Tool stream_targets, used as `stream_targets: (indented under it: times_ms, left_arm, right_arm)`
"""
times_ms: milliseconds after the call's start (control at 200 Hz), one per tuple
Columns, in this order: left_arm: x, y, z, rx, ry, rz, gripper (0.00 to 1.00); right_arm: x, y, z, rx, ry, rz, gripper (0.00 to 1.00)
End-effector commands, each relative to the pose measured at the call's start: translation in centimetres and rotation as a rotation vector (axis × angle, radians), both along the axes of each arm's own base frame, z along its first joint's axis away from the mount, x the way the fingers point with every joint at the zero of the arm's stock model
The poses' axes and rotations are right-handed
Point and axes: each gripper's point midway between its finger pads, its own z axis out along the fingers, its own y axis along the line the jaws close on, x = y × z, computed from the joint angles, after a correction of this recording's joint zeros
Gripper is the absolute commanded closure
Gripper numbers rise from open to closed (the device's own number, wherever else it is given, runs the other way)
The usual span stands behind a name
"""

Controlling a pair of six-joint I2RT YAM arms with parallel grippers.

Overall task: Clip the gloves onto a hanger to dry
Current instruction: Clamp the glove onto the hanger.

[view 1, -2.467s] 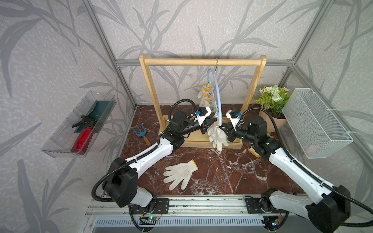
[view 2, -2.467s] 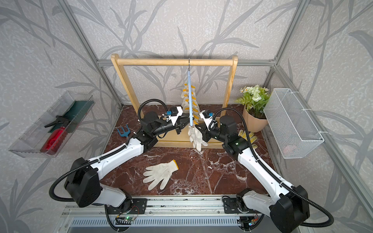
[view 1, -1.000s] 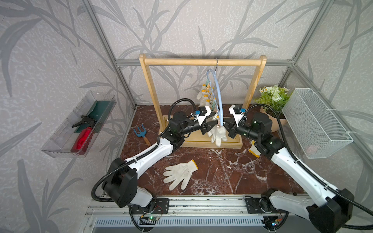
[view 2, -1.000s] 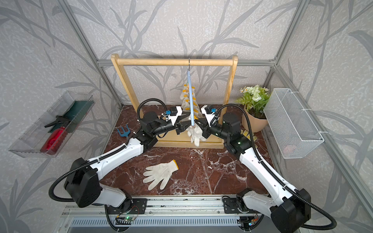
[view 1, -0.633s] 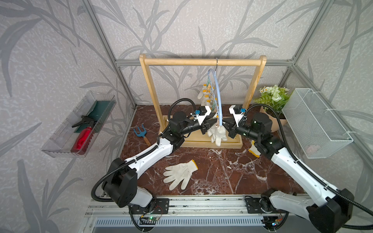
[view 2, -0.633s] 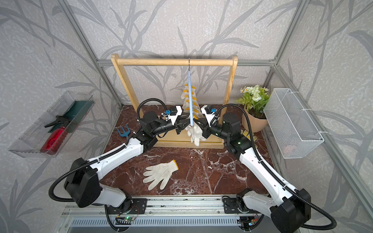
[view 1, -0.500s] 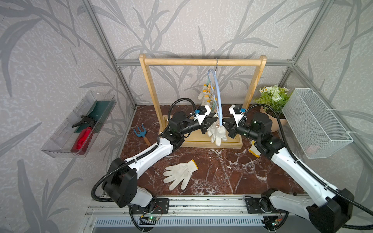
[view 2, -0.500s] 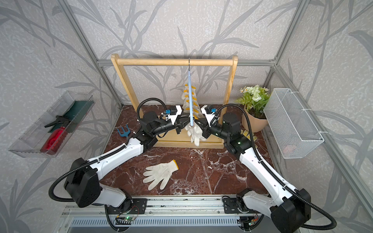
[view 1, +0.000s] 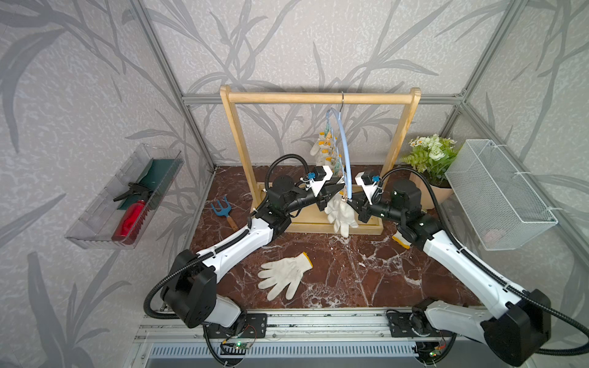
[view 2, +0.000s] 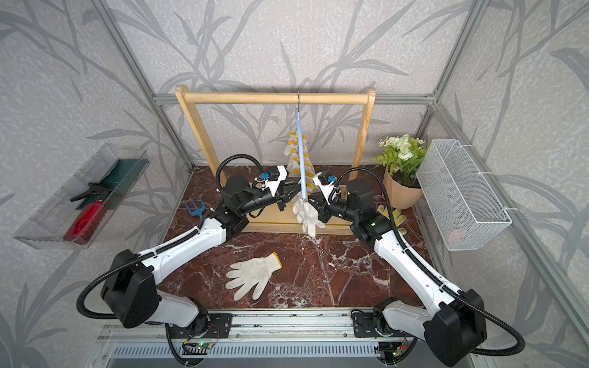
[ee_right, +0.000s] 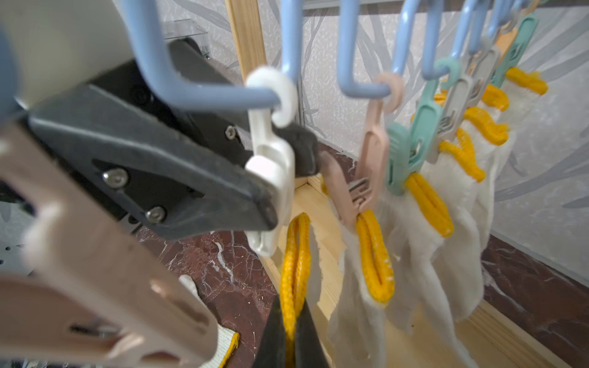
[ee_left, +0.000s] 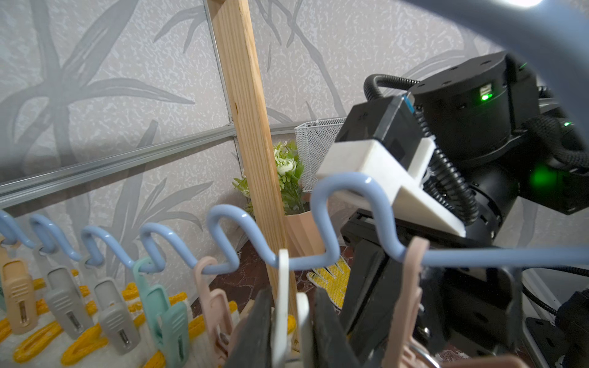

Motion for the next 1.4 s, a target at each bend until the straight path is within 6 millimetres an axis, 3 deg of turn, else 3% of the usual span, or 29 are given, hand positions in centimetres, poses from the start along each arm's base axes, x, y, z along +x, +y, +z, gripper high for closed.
stream_targets:
  times_ms: [0, 315, 485, 775, 1400]
  left_arm:
    - [-1.1, 0.3, 3.2, -0.052, -0.029, -0.021, 1.00]
    - [-2.9, 0.4, 3.6, -0.083, 0.056, -0.136, 1.00]
    - [-3.1, 0.9, 3.8, -0.104, 0.094, -0.179, 1.00]
    - [-2.5, 1.2, 3.0, -0.101, 0.136, -0.219, 1.00]
    - [-2.0, 1.7, 3.6, -0.144, 0.172, -0.308, 1.00]
  right_arm:
    - [-1.2, 0.9, -0.8, 0.021, 0.003, 0.120, 1.00]
    - [-3.1, 2.5, 0.2, 0.120, -0.037, 0.376, 1.00]
    - [-2.1, 1.9, 0.2, 0.164, -0.048, 0.404, 1.00]
    - [-2.4, 1.9, 0.8, 0.140, -0.100, 0.456, 1.00]
    - [-1.9, 2.5, 1.9, 0.127, -0.141, 0.509, 1.00]
